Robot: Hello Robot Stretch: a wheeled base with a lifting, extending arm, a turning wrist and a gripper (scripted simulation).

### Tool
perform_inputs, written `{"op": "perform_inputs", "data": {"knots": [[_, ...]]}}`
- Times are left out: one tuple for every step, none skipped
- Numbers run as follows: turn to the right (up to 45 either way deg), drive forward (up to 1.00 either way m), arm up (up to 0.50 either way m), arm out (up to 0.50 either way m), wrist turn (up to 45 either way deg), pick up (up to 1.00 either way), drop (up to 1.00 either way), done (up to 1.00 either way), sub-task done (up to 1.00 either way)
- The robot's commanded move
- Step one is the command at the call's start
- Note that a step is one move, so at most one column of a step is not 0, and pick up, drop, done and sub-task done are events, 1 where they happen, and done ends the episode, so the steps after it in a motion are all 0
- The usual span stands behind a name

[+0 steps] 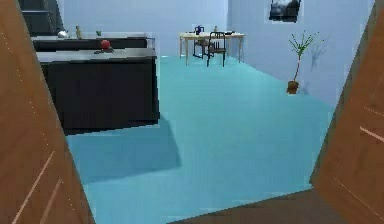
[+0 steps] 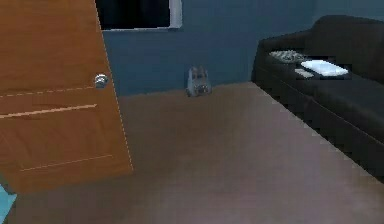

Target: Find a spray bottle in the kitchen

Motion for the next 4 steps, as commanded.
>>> {"op": "perform_inputs", "data": {"knots": [[0.0, 1.00, 0.00, 0.00, 0.0, 0.00, 0.00, 0.00, 0.00], [-3.0, 0.00, 0.00, 0.00, 0.0, 0.00, 0.00, 0.00, 0.00], [9.0, 0.00, 0.00, 0.00, 0.0, 0.00, 0.00, 0.00, 0.00], [0.0, 1.00, 0.00, 0.00, 0.0, 0.00, 0.00, 0.00, 0.00]]}}
